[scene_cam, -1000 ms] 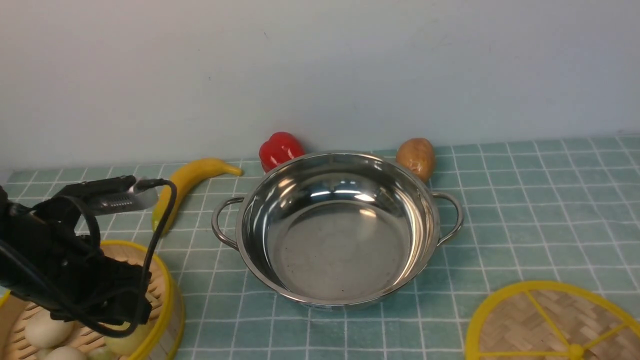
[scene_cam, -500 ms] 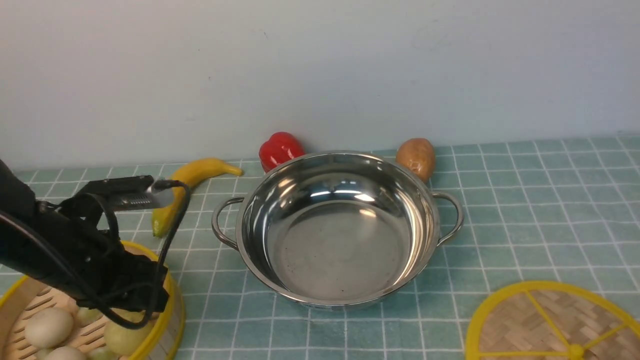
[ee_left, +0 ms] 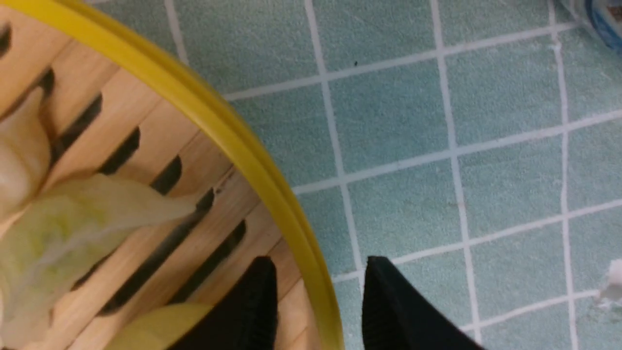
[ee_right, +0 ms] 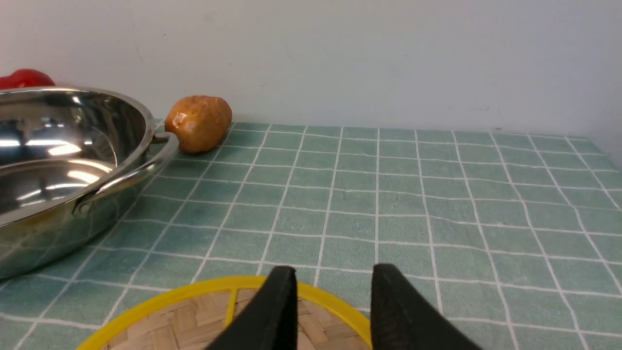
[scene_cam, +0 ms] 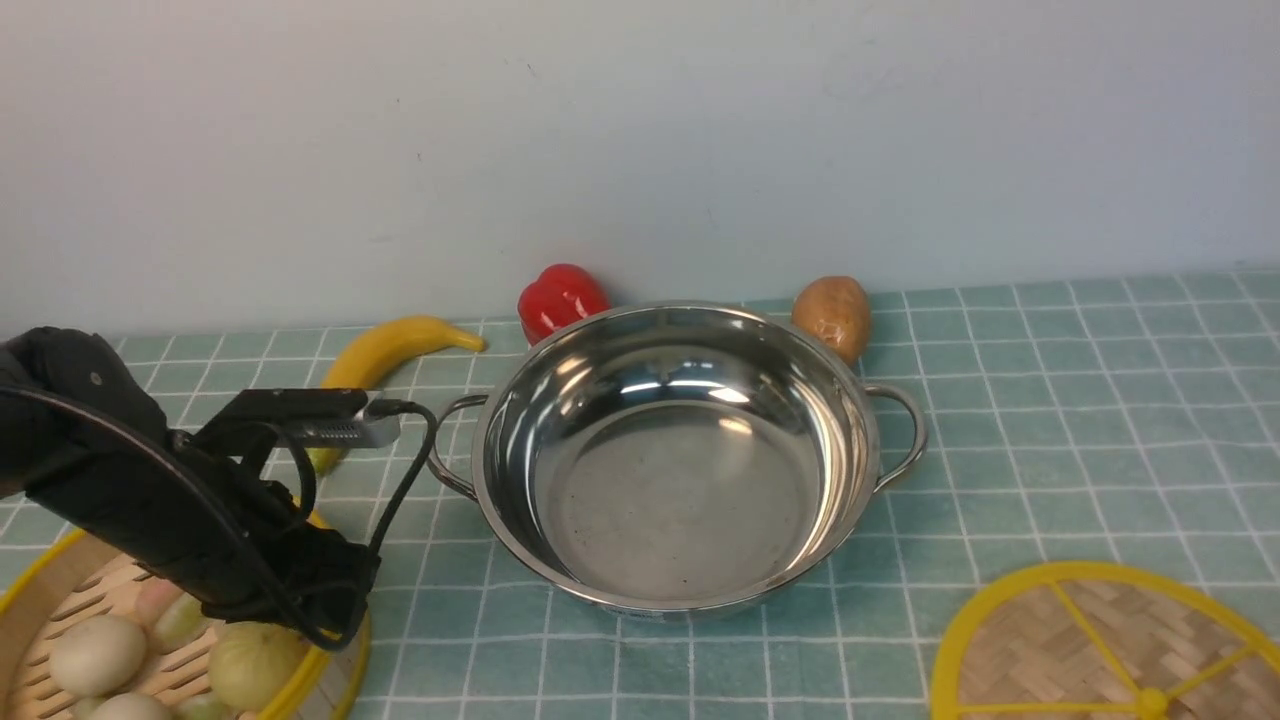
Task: Place the steamer in the pot on the blue tablecloth, and put the lid on the steamer.
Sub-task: 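Grasp the rim of the steamer basket holding the buns with the left gripper, then place the bamboo steamer basket with dumplings into the steel pot with the left gripper, then move the gripper down to the bamboo steamer lid and grasp its center knob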
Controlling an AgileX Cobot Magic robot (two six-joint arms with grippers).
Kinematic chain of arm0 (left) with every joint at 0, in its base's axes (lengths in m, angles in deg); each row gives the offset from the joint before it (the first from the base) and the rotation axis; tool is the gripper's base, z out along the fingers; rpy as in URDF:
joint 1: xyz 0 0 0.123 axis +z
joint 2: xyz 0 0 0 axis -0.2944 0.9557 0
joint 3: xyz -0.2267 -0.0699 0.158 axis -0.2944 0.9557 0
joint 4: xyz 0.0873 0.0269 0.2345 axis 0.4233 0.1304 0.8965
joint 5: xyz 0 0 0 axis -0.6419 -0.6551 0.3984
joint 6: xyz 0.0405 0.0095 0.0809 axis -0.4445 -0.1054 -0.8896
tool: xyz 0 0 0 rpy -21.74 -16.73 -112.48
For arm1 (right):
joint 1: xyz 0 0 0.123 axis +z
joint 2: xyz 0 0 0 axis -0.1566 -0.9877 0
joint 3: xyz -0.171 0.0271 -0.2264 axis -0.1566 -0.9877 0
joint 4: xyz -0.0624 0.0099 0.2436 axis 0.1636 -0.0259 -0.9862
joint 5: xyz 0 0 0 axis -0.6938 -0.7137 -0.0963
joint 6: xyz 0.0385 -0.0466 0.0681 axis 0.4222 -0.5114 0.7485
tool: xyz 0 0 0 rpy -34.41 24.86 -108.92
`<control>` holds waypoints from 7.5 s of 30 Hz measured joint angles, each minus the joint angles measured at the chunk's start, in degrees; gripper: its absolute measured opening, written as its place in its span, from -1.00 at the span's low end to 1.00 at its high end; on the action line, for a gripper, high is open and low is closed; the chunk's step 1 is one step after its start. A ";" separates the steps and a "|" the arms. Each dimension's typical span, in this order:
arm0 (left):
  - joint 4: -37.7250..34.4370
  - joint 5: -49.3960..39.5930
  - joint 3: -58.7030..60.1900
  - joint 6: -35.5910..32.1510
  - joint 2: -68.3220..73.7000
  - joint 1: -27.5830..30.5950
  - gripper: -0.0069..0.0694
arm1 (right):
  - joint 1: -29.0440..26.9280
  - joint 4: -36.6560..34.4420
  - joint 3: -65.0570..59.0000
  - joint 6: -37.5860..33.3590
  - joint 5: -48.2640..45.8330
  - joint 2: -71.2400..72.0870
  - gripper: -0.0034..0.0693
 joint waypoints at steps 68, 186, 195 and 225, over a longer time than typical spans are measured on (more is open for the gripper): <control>13.68 -25.79 -41.10 -17.70 8.84 -33.08 -0.73 | 0.00 -0.04 0.00 0.00 0.00 0.00 -0.25; 7.63 22.70 39.46 5.86 -76.69 8.30 -0.76 | 0.00 -0.04 0.00 0.00 0.00 0.00 -0.25; 8.68 21.90 51.38 5.12 -94.58 8.43 -0.68 | 0.00 -0.04 0.00 0.00 0.00 0.00 -0.25; 15.09 20.37 52.12 5.82 -94.96 8.43 -0.54 | 0.00 0.01 0.00 0.00 0.06 0.00 -0.25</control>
